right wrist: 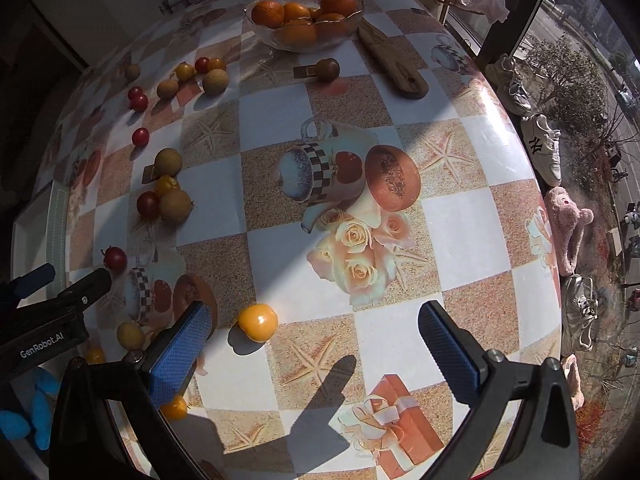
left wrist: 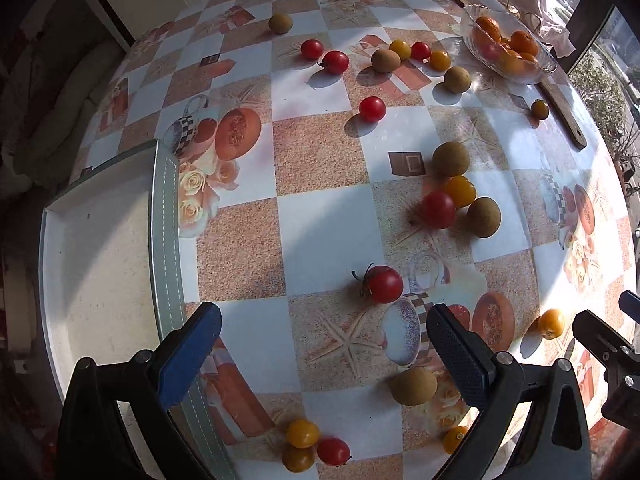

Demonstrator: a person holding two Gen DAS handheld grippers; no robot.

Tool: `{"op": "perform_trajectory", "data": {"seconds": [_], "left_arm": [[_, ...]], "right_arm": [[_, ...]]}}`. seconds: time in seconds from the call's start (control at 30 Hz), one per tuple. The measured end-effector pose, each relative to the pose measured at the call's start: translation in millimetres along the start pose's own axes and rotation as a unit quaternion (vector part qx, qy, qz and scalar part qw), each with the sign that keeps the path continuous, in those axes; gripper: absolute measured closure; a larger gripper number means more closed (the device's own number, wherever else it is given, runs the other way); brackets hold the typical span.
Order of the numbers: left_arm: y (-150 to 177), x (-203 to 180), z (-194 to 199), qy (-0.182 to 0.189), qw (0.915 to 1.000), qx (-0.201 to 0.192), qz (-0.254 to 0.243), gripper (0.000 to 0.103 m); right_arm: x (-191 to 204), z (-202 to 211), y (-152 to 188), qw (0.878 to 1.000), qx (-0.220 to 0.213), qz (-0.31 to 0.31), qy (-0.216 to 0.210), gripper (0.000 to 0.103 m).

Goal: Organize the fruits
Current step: 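Move left tool to a red cherry tomato while right tool approaches a yellow tomato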

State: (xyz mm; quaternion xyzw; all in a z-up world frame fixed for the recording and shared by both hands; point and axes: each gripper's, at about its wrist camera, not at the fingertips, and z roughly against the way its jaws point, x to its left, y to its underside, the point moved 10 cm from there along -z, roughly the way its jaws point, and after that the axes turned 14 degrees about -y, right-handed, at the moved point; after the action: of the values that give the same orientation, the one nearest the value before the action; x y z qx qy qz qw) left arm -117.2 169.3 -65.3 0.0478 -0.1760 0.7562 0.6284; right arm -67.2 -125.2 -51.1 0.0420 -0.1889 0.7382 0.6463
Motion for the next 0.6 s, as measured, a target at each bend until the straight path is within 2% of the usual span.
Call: {"op": "perform_trajectory", "data": {"seconds": [0.3,0.6], "left_arm": [[3,2,-5,0.003,0.9999,0.009,0.003,0.000],[4,2,-6,0.005,0.9999,0.013,0.004,0.000]], "right_arm": [[12,-11,9,1.000,0.029,-0.001,0.001,0.000],[10,-14,20,0.999,0.039,-0.005,0.002,0.000]]}}
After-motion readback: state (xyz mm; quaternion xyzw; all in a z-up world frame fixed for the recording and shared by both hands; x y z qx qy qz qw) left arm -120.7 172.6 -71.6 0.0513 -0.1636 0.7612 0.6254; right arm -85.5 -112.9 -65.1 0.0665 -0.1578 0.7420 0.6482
